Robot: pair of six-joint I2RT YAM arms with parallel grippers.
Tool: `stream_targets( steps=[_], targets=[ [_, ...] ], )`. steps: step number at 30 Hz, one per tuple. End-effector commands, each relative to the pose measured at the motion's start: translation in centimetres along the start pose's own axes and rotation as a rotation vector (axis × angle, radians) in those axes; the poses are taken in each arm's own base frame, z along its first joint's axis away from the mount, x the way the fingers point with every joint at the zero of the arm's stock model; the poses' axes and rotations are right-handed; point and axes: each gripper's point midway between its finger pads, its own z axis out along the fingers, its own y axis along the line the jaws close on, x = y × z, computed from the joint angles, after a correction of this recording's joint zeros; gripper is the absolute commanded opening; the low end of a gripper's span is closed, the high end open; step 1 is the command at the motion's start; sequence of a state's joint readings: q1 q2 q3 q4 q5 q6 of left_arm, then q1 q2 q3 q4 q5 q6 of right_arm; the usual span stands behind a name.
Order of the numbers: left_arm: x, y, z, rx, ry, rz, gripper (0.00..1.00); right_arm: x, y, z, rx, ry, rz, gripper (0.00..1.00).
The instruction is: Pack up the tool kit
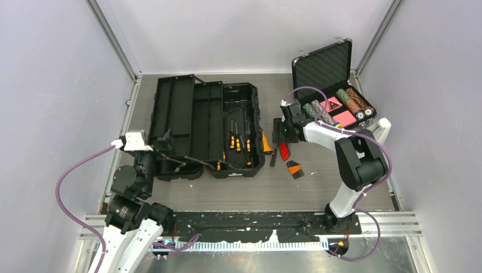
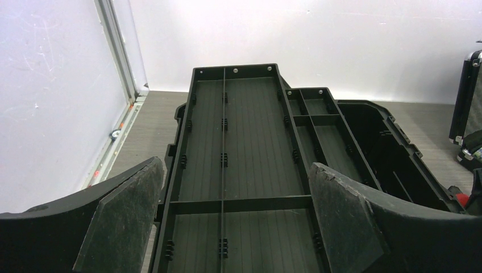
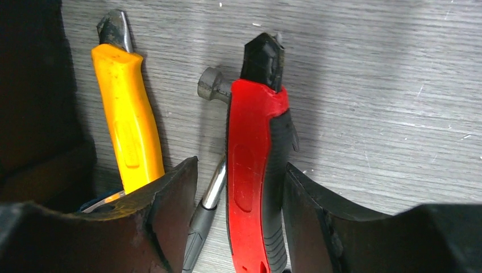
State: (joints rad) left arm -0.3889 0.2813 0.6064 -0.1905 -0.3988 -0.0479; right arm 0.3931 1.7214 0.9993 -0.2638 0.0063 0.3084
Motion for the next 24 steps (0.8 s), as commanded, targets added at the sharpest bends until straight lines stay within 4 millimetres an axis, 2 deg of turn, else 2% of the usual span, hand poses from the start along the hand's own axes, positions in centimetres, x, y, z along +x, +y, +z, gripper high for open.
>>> stream_targets(
  steps=[1, 4, 7, 9, 13, 18, 20, 24],
  targets=[
    [-1.4, -0.2, -0.1, 0.010, -0.044, -0.022, 0.99, -1.2, 1.4, -0.6, -0.065, -0.031, -0.016, 0.59],
    [-1.4, -0.2, -0.1, 0.012, -0.044, -0.022, 0.99, -1.4, 1.1, -0.8, -0.048, -0.040, -0.015, 0.51],
    [-1.3, -0.3, -0.1, 0.014, -0.042, -0.022, 0.99, -1.6, 1.0, -1.2, -0.041, -0.047, -0.014, 0.34],
    [-1.4, -0.5, 0.0, 0.024, -0.040, -0.030, 0.99, -2.2, 1.1, -1.9, -0.042, -0.070, -0.010, 0.27],
    [-1.8, -1.8, 0.4, 0.072, -0.013, -0.089, 0.99, -3.5, 1.0, -3.6, -0.025, -0.120, 0.005, 0.20],
    [-2.3, -5.9, 1.4, 0.244, 0.132, -0.117, 0.99, -4.8, 0.7, -6.2, -0.002, -0.189, 0.044, 0.11],
    [-1.5, -7.9, 2.2, 0.315, 0.222, -0.126, 0.99, -5.3, 0.8, -7.5, -0.012, -0.227, 0.057, 0.09],
    [-1.1, -12.7, 2.4, 0.514, 0.351, -0.230, 0.99, -6.9, 1.6, -11.0, -0.069, -0.335, 0.091, 0.08]
  ],
)
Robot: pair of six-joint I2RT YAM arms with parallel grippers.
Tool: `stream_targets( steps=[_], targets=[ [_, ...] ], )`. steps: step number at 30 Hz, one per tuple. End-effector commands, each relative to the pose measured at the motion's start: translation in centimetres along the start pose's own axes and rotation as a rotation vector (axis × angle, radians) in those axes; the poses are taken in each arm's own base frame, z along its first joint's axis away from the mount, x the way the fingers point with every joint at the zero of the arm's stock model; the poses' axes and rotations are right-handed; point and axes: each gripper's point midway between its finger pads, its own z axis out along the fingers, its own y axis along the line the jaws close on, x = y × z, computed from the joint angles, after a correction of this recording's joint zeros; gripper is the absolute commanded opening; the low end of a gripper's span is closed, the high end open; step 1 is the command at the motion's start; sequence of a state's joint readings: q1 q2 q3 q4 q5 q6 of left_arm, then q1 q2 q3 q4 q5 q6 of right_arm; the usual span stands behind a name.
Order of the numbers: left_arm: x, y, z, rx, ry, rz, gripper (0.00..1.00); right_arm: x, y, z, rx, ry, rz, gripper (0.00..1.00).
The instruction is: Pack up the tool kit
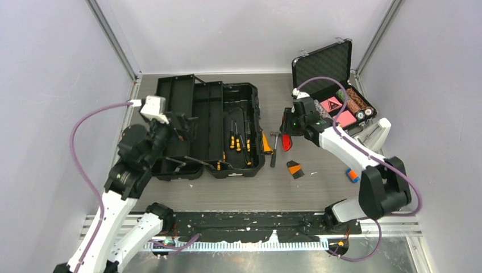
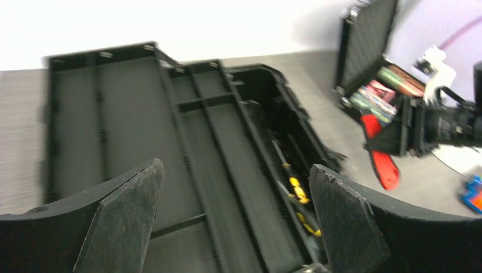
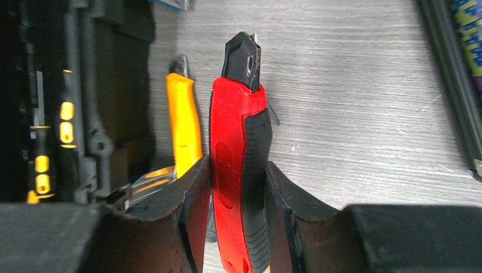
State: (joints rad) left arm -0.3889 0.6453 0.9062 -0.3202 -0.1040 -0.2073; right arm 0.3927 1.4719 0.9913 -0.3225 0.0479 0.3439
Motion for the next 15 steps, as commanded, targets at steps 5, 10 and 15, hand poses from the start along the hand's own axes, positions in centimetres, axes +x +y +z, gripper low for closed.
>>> stream_targets(
  steps=[5, 10, 15],
  targets=[
    [1.7, -9.2, 2.4, 0.391, 0.224, -0.311, 0.99, -4.6, 2.5, -6.7, -0.141, -0.246, 0.119, 0.07],
    [3.5, -12.6, 4.8, 0.418, 0.312, -0.289, 0.99, -5.5, 5.5, -10.3, -0.345, -0.329, 0.215, 0.06],
    [5.6, -17.0, 6.3, 0.506, 0.366, -0.300, 0.99, -6.3, 7.9, -13.4, -0.496, -0.393, 0.317, 0.05]
  ],
)
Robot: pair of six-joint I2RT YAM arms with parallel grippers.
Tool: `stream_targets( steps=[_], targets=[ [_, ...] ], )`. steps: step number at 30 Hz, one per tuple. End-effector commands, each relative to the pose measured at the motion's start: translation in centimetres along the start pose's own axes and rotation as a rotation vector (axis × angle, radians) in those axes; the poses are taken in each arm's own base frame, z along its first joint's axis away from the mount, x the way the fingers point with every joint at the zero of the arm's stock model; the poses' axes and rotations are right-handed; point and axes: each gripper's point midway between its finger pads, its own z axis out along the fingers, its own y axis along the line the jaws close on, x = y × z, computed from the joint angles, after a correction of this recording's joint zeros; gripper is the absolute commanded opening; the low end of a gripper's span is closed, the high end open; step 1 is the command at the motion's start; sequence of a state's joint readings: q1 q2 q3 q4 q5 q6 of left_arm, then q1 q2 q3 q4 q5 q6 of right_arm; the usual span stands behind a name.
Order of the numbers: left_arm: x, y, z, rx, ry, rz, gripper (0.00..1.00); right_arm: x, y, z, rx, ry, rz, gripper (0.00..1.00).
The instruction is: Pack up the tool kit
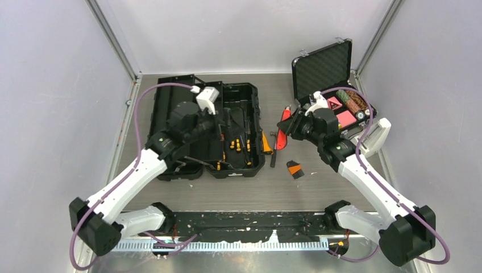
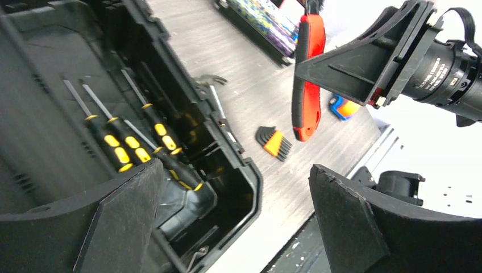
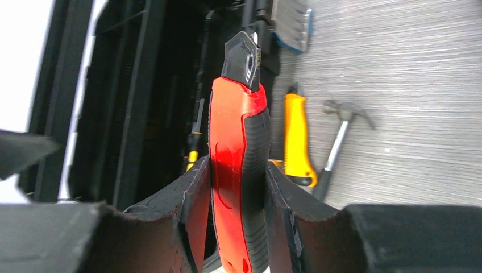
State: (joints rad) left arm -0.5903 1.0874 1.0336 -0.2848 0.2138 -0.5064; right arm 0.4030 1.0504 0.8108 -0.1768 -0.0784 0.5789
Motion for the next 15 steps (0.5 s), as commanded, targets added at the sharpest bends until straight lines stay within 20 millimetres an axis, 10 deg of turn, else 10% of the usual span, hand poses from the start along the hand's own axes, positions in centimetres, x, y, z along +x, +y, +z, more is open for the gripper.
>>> stream_targets(
  steps=[1, 15],
  targets=[
    [-1.1, -4.3, 2.2, 0.130, -0.033, 0.008, 0.99, -2.6, 5.3, -1.7, -0.215, -0.107, 0.131, 0.05],
    [2.0, -9.9, 6.7, 0.313, 0.042, 0.010, 0.93, -2.9, 9.1, -3.4, -0.435, -0.152, 0.290, 0.06]
  ],
)
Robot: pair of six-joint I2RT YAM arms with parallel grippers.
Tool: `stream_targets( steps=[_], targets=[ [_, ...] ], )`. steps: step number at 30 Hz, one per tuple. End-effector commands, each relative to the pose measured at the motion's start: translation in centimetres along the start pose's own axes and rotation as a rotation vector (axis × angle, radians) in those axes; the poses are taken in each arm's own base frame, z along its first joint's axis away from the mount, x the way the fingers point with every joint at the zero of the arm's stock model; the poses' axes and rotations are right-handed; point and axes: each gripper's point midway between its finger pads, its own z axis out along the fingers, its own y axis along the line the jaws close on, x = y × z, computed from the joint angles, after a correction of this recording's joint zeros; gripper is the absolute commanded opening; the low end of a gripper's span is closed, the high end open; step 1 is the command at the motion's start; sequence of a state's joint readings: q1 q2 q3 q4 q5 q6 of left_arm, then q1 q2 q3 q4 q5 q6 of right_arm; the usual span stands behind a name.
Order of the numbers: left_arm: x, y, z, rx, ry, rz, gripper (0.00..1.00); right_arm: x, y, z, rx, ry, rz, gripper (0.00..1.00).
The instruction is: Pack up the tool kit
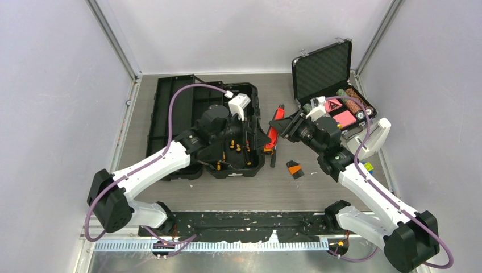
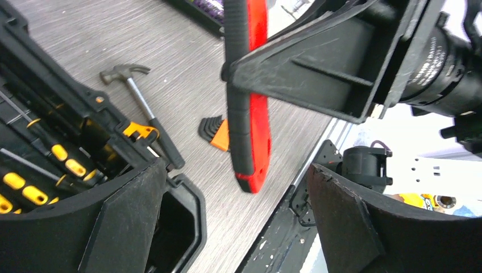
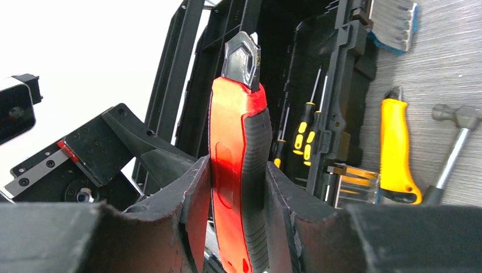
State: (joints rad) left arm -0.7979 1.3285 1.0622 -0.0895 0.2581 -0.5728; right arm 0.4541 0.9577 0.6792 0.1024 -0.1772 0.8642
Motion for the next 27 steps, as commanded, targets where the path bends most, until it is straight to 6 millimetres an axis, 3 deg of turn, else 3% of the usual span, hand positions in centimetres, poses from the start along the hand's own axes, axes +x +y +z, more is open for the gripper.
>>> stream_targets(
  steps=[1, 12, 18, 20, 24, 27],
  targets=[
    [-3.2, -3.2, 0.7, 0.119, -0.091, 0.031, 0.92, -1.3, 4.4, -0.6, -0.183, -0.051, 0.061, 0.05],
    [-2.6, -2.9, 1.3, 0.135, -0.081, 0.066, 0.69, -0.4, 6.9, -0.5, -0.311, -0.009, 0.101, 0.06],
    [-2.5, -3.2, 0.6, 0.149, -0.094, 0.076, 0.31, 0.4, 6.7, -0.1, -0.314, 0.012, 0.104, 0.10],
    [-2.6, -3.2, 0.2, 0.148, -0.098, 0.082, 0.23, 0.3, 6.7, -0.1, -0.318, 0.005, 0.095, 0.15],
    [-2.6, -2.5, -0.7, 0.097, -0.106, 0.101, 0.06, -0.2, 6.9, -0.4, -0.319, -0.017, 0.051, 0.48],
    [-2.5, -0.6, -2.0, -0.025, -0.098, 0.117, 0.03, -0.6, 6.5, -0.6, -0.278, -0.030, 0.015, 0.68]
  ],
)
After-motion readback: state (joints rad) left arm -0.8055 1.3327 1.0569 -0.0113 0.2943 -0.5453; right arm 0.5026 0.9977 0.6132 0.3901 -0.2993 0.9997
